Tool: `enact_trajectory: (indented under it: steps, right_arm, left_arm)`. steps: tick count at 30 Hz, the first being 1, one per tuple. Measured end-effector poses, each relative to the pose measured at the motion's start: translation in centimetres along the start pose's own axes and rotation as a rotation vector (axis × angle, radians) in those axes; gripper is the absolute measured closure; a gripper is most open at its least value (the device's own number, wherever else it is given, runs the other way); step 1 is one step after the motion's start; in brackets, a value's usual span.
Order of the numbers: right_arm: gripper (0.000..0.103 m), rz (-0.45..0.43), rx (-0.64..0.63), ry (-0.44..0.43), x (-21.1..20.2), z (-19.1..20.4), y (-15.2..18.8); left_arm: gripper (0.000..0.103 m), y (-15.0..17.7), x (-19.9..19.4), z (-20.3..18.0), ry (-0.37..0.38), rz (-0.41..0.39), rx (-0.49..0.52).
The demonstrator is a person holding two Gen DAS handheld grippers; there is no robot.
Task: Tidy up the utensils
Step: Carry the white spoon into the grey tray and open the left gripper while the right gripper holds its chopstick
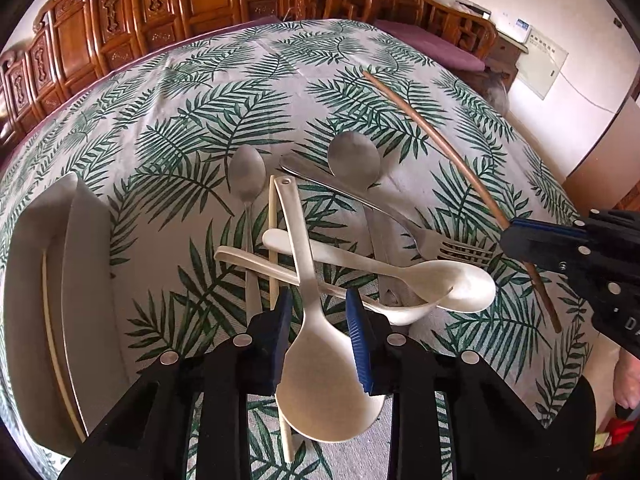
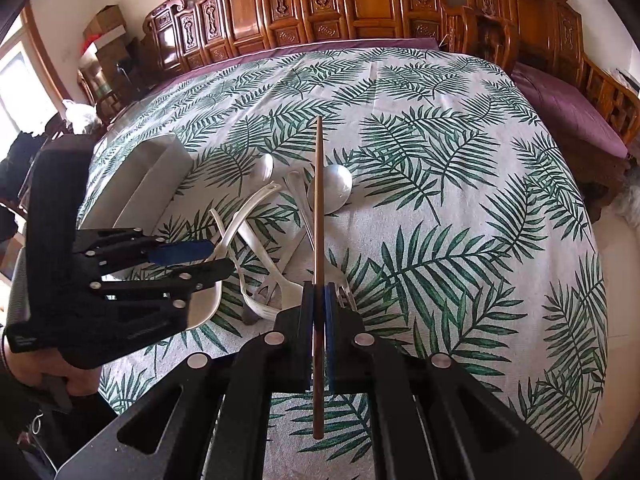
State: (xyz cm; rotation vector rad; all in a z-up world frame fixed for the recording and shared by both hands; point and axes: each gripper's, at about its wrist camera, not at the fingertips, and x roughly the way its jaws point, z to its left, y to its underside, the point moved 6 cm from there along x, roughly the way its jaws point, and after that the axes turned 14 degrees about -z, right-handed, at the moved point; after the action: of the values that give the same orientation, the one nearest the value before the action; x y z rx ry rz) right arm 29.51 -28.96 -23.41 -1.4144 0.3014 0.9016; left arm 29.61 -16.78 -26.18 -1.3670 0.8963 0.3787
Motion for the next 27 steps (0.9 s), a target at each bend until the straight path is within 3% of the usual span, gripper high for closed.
enact_trajectory:
  steps: [4, 8, 10, 27]
  right_arm:
    - [0.097, 0.000, 0.003, 0.001, 0.0, 0.1, 0.0]
    - [0.097, 0.002, 0.001, 0.001, 0.0, 0.1, 0.1]
    - [0.097, 0.004, 0.001, 0.002, 0.0, 0.1, 0.2]
    - [0.097, -0.009, -0.022, -0.001, -0.3, 1.3, -0.2]
  left_arm:
    - [0.080, 0.2, 0.5, 0.0, -0.007, 0.011, 0.006]
    - [0.092, 0.4, 0.8, -0.1, -0.018, 0.019, 0.023]
    - [0.094, 0.3, 0.6, -0.1, -0.024, 0.011, 0.032]
    - [0.094, -1.9, -4.8, 0.0, -0.016, -0.095, 0.047]
